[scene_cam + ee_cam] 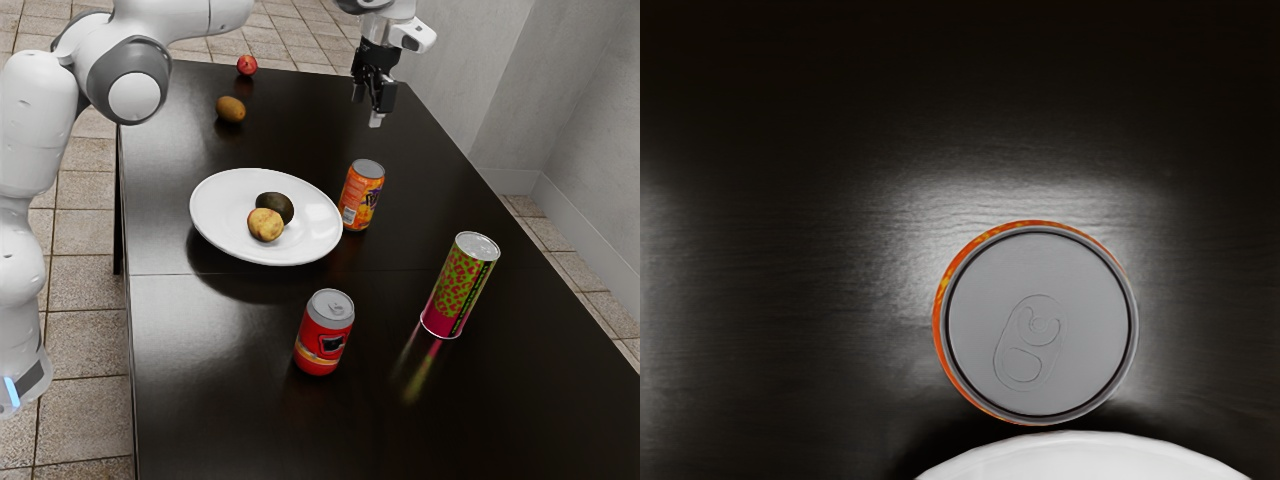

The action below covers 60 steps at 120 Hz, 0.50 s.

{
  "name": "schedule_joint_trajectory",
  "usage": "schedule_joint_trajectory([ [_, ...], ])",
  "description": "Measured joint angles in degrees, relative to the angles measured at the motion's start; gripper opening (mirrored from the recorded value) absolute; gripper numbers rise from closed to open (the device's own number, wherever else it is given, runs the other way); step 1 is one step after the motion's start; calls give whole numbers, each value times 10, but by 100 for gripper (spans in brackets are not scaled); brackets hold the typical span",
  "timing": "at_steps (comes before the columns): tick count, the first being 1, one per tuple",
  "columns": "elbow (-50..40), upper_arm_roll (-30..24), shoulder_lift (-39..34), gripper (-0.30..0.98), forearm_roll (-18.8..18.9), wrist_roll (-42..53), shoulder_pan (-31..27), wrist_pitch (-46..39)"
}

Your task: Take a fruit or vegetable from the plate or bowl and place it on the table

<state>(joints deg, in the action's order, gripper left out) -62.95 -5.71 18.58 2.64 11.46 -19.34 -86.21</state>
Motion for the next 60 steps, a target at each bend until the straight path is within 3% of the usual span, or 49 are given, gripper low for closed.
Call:
schedule_joint_trajectory([
  [48, -2, -3, -9, 69, -3, -2, 2, 0],
  [60, -48, -32, -37, 69, -15, -38, 6, 19],
])
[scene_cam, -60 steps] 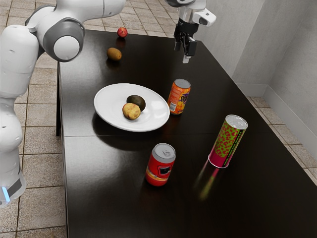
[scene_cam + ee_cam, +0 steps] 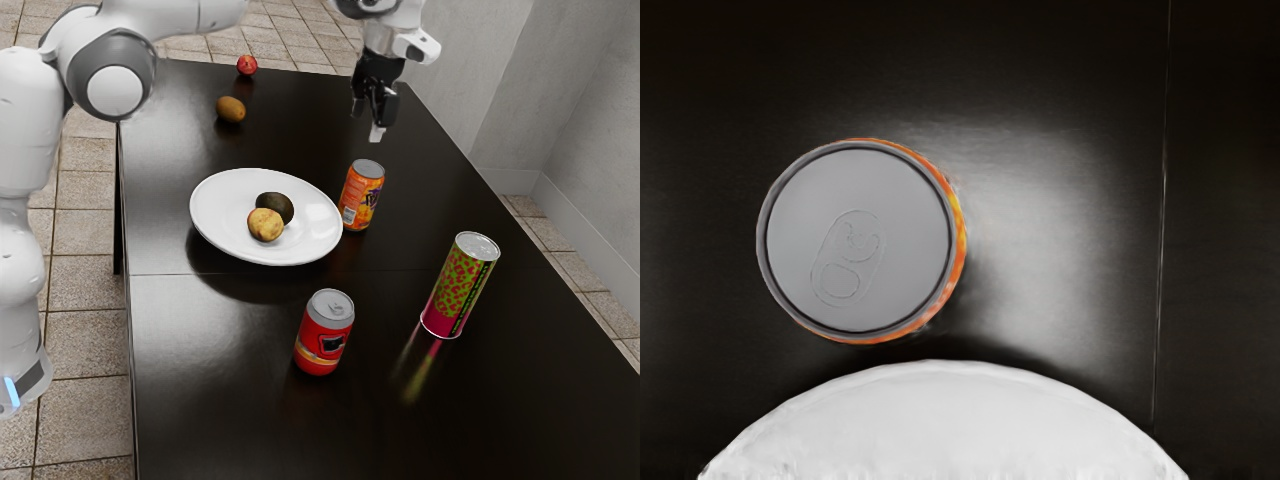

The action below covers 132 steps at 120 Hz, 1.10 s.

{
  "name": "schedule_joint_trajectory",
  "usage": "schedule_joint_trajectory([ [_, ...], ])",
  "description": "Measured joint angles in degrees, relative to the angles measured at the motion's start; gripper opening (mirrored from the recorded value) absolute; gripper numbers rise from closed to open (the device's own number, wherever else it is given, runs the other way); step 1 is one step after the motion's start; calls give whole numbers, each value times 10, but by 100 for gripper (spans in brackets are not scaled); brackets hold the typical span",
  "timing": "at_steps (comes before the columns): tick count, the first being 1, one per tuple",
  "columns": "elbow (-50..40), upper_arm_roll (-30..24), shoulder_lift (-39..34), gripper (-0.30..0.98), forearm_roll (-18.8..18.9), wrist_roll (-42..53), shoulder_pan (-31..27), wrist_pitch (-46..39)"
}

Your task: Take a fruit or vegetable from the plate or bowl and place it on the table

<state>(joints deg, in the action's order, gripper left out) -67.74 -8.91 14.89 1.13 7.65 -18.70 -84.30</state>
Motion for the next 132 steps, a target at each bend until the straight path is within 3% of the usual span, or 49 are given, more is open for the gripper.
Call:
schedule_joint_trajectory([
  [24, -123, -18, -94, 69, -35, -152, 3, 32],
  [58, -282, -26, -214, 69, -37, -301, 0, 4],
  [98, -312, -6, -235, 69, -46, -389, -2, -16],
  [132, -312, -6, -227, 69, -28, -377, -2, -23],
])
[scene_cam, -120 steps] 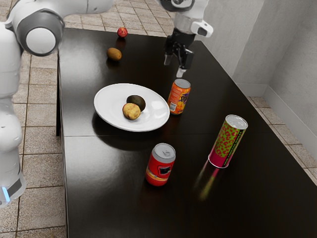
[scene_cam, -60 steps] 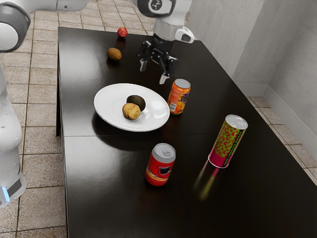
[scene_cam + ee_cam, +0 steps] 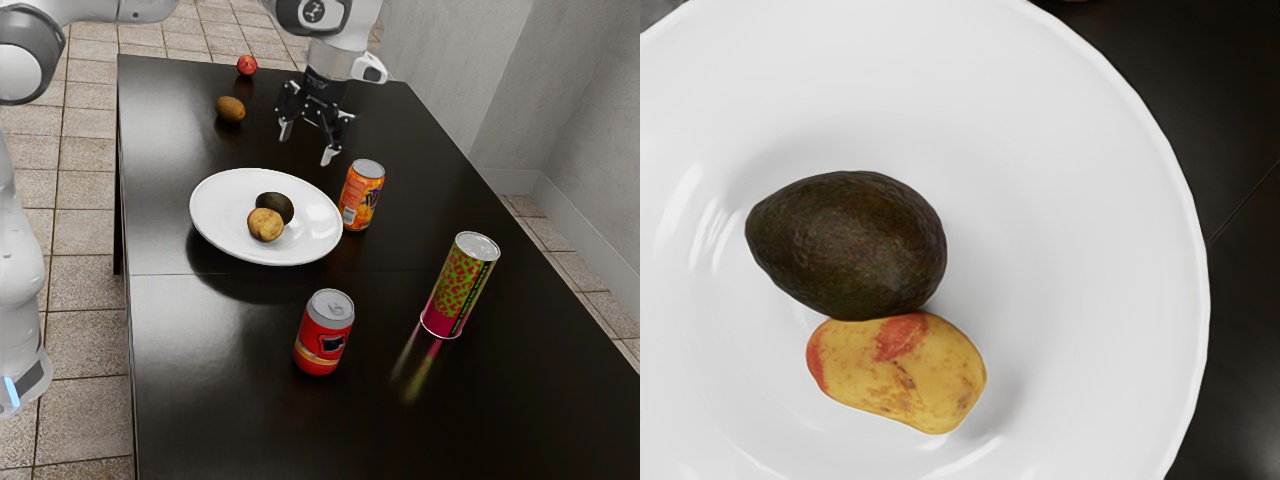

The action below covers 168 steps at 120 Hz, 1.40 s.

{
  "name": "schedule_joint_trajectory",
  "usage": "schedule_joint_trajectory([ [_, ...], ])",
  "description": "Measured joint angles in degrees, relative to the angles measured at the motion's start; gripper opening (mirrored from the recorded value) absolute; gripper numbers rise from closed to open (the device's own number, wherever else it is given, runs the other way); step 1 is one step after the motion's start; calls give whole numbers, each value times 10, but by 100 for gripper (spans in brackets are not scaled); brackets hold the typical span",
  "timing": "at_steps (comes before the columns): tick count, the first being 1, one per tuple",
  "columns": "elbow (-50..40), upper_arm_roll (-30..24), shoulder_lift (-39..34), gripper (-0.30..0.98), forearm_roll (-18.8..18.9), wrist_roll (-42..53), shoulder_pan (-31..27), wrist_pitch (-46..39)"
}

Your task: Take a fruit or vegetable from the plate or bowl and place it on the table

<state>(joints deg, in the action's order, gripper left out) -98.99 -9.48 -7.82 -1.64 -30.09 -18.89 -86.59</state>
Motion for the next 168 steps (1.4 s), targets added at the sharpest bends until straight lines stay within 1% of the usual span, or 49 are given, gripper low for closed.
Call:
schedule_joint_trajectory([
  [24, -4, 0, 0, 69, 3, 12, 0, -3],
  [76, -107, -4, 0, 69, 2, 28, 0, -66],
  [98, -157, 0, -47, 69, 0, 31, -4, -84],
  [112, -173, 1, -61, 69, -1, 33, -5, -93],
  [132, -176, 20, -65, 69, 3, 42, -6, -95],
  [168, -215, 22, -63, 69, 2, 54, -5, -118],
])
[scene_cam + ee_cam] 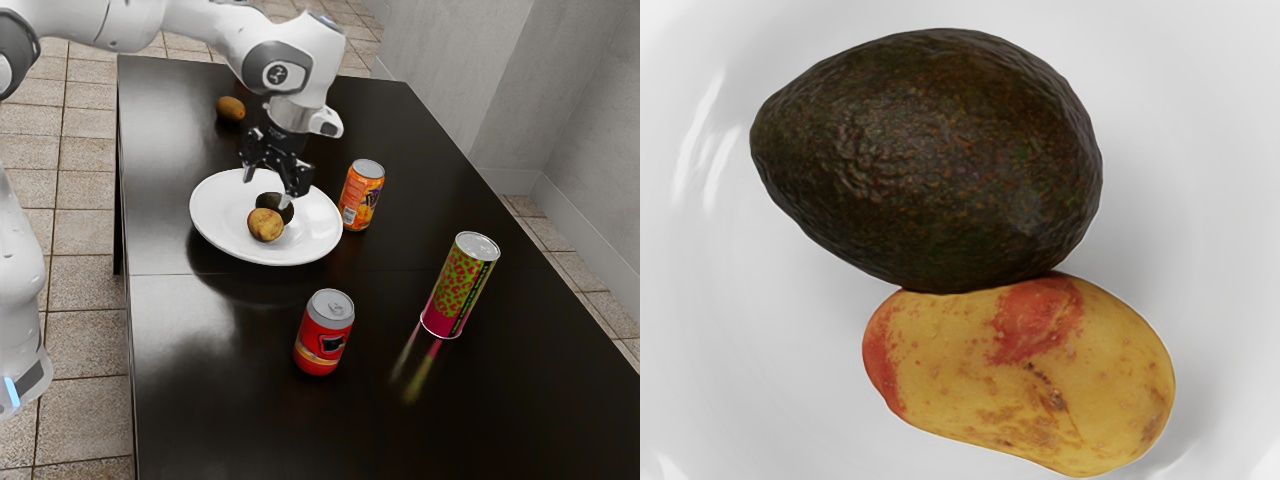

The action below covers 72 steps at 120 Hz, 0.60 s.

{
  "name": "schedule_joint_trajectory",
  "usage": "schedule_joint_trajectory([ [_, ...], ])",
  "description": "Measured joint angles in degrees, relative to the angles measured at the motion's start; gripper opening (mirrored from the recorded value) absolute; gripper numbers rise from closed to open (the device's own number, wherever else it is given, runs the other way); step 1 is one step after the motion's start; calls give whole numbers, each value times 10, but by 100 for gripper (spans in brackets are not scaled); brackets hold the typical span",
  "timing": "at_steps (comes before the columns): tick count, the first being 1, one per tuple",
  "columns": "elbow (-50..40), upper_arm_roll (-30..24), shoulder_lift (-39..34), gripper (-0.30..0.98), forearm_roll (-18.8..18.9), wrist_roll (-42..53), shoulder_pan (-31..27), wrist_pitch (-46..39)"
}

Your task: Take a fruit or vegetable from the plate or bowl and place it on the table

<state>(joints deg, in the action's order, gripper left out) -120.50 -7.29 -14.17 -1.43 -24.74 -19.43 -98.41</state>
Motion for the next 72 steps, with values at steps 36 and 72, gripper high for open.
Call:
schedule_joint_trajectory([
  [36, -4, -1, 1, 69, 19, 0, 0, -37],
  [72, -6, -8, 22, 69, 25, -16, 3, -66],
])
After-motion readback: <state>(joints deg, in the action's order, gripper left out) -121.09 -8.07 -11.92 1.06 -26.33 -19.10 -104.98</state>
